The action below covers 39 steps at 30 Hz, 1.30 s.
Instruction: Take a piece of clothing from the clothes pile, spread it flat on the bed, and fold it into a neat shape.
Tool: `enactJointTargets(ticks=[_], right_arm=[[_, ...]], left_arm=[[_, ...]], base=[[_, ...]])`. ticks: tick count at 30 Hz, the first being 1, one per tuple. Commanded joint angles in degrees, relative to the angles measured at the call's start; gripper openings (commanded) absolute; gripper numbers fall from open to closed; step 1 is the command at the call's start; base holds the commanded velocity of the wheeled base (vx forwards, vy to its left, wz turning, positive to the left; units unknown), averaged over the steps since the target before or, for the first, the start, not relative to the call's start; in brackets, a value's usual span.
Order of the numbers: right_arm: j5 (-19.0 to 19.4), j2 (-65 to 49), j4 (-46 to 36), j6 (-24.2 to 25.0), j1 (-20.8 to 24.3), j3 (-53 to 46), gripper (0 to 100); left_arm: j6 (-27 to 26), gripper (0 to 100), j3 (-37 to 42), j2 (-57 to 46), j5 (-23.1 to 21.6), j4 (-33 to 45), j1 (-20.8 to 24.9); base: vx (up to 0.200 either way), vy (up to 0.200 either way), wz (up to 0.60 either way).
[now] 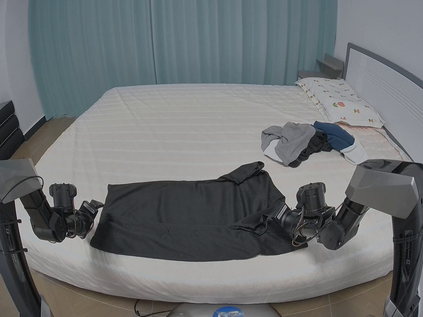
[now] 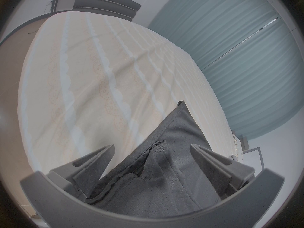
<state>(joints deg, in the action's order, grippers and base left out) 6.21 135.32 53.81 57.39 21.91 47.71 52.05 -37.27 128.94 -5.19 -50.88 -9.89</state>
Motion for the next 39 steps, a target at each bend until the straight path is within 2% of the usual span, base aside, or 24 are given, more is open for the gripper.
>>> enactJointTargets(ticks=[1, 14, 21, 22, 31, 39], right_arm=[[0.12, -2.69, -0.02, 0.00, -0.02, -1.57, 0], [0.74, -12.27, -0.28, 0.00, 0.59, -7.28, 0], [0.83, -8.14, 0.24, -0.26, 0.59, -7.20, 0], [0.83, -7.43, 0.16, -0.26, 0.51, -6.58, 100], [0.21, -0.40, -0.46, -0.18, 0.42, -0.25, 100], [0.30, 0.56, -4.59, 0.18, 0.33, 3.70, 100]], left_arm=[[-0.02, 100, 0.00, 0.17, 0.01, -0.01, -0.05], [0.07, 100, 0.18, 0.44, 0.01, -1.15, -0.05], [0.07, 100, 0.18, 0.44, 0.10, -1.15, -0.05], [0.07, 100, 0.18, 0.44, 0.18, -1.15, -0.05], [-0.02, 100, 0.09, 0.70, 0.27, -1.15, 0.22], [-0.02, 100, 0.09, 0.70, 0.27, -1.15, 0.22]], base=[[0.000, 0.000, 0.00], [0.000, 0.000, 0.00], [0.000, 0.000, 0.00], [0.000, 0.000, 0.00], [0.000, 0.000, 0.00], [0.000, 0.000, 0.00]])
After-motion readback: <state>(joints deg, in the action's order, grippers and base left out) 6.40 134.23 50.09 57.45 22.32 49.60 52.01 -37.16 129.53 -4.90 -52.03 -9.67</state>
